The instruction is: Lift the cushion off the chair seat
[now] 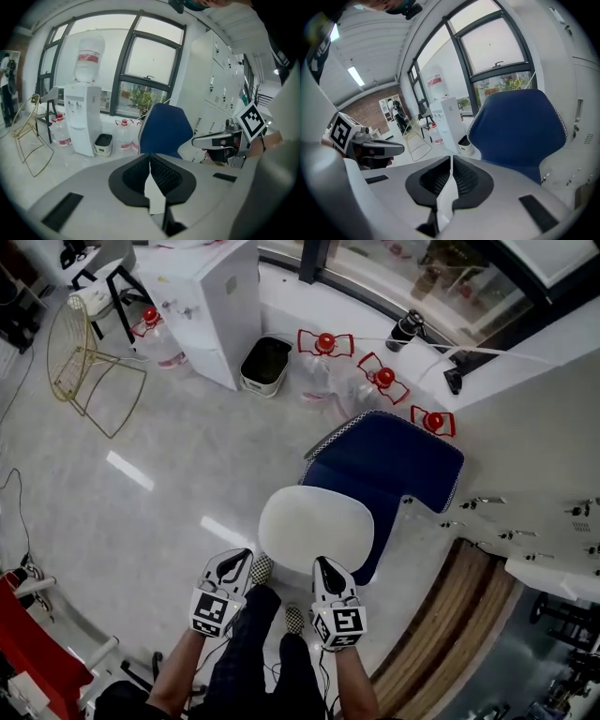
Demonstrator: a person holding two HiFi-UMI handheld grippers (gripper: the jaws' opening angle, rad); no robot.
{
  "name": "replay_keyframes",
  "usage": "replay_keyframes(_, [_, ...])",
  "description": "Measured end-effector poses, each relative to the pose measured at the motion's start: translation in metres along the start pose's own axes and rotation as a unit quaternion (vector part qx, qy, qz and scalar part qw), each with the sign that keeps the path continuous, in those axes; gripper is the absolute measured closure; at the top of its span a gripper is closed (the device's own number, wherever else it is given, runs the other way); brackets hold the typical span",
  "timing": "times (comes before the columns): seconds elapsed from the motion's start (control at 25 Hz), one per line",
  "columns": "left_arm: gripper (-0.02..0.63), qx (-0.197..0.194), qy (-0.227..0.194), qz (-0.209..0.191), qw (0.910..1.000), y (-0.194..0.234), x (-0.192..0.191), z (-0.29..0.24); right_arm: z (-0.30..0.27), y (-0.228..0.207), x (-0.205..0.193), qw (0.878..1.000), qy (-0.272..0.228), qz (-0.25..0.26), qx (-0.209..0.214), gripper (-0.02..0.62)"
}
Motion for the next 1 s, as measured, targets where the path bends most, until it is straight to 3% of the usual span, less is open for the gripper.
replay_keyframes(0.28, [0.586, -0.004, 0.025, 0.01, 0.9996, 0.039, -0.03, -0.045, -0.05, -0.013, -0.028, 1.0, 0.017, -0.003, -0.008, 0.56])
replay_keyframes(0.8, [0.586, -0.012, 0.043, 0.032, 0.9985, 0.075, -0.089, -0.12, -0.103, -0.037, -0.097, 0.998, 0.042, -0.034, -0.028, 0.56])
replay_keyframes(1.0, [0.586, -0.03, 0.078, 0.058, 0.9948, 0.09, -0.107, -0.141, -0.109, -0.039, -0.112, 0.997, 0.053, -0.044, -0.034, 0.56])
Point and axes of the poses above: the fingertips, and each gripper's own axes: z backward along the fingers, y to its left, x out of its top, the point moved 10 cm from there along z, backward along the fingers, and after that the axes turned 12 degrees about z, right-handed, at the moved point
